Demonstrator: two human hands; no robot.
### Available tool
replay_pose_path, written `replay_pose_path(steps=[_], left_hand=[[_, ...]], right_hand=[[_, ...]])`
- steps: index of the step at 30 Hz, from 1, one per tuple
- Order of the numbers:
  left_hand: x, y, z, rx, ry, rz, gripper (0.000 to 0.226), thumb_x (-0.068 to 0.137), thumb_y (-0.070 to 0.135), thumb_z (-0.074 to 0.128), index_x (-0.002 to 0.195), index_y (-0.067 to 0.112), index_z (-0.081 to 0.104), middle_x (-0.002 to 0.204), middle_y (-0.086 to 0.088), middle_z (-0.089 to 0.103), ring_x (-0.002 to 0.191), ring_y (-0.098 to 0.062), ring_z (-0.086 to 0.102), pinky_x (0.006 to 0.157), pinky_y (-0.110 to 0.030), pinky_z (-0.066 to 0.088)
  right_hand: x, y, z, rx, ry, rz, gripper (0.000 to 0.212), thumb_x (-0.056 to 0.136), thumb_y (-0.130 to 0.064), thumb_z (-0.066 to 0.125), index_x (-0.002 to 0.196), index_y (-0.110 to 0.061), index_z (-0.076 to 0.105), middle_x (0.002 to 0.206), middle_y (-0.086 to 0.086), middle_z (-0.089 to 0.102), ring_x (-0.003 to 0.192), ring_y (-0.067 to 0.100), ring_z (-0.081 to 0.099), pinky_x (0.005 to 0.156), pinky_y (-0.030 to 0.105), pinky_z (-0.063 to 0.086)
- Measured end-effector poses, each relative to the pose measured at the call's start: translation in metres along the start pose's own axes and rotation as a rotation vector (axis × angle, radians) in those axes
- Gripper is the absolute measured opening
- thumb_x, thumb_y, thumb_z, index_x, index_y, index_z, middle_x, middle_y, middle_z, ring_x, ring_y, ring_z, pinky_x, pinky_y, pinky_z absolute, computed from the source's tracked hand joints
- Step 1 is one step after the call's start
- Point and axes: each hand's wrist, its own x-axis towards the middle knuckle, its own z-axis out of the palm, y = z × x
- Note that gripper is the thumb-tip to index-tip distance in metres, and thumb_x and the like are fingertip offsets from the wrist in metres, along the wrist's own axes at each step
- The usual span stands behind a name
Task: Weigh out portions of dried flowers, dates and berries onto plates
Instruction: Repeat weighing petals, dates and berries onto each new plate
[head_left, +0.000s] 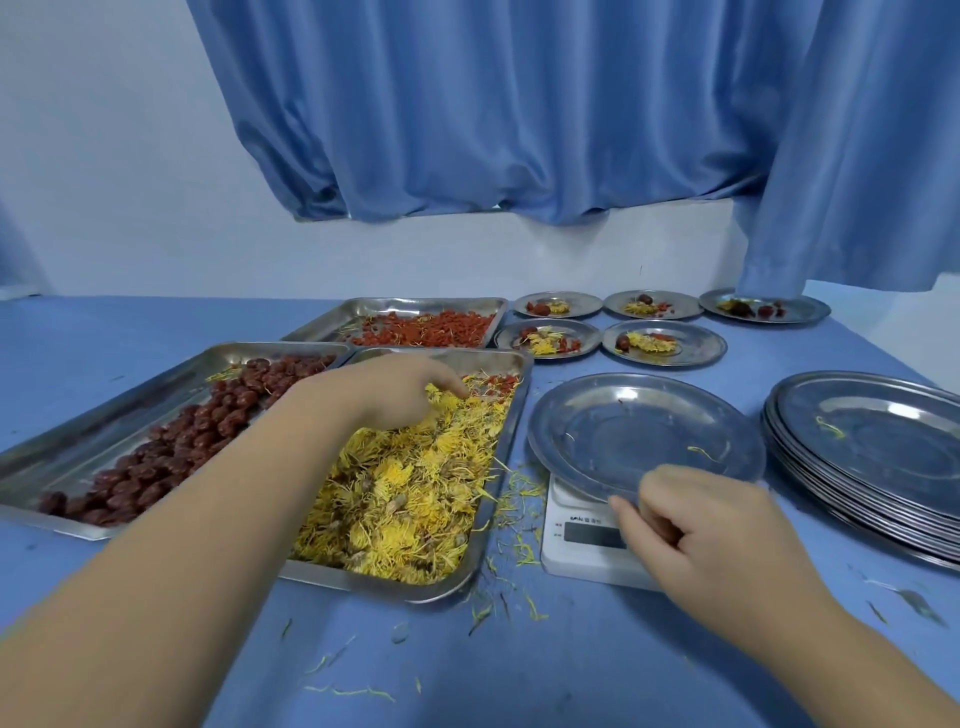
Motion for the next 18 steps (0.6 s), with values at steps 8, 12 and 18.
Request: replay_pose_path(steps=[8, 12, 18], left_hand=[[0.005, -0.009, 0.003, 0.096, -0.033, 0.0, 0.04, 0.084, 0.014, 0.069, 0.118, 0.035, 0.064, 0.129, 0.002, 0.059, 0.114, -0.015, 0.056, 0.096, -0.034, 0.047], [-0.003, -0.016, -0.006, 0.042, 0.11, -0.004, 0.029, 0.085, 0.027, 0.069, 0.112, 0.038, 0.064, 0.112, 0.007, 0.062, 0.099, -0.014, 0.06, 0.079, -0.031, 0.048], [-0.009, -0.02, -0.016, -0.05, 0.246, -0.006, 0.019, 0.089, 0.038, 0.063, 0.107, 0.036, 0.067, 0.089, 0.015, 0.064, 0.084, -0.003, 0.059, 0.072, -0.028, 0.047]], right_hand=[[0.0, 0.006, -0.002, 0.02, -0.023, 0.008, 0.043, 0.083, -0.03, 0.056, 0.057, -0.023, 0.023, 0.051, -0.01, 0.025, 0.044, 0.013, 0.031, 0.041, 0.029, 0.032], [-0.001, 0.006, -0.003, 0.051, -0.02, 0.026, 0.045, 0.08, -0.025, 0.061, 0.057, -0.023, 0.022, 0.05, -0.009, 0.024, 0.045, 0.015, 0.032, 0.041, 0.03, 0.033], [0.001, 0.008, -0.003, 0.083, -0.022, 0.045, 0.054, 0.081, -0.018, 0.069, 0.057, -0.024, 0.021, 0.05, -0.009, 0.024, 0.046, 0.017, 0.033, 0.042, 0.033, 0.034]])
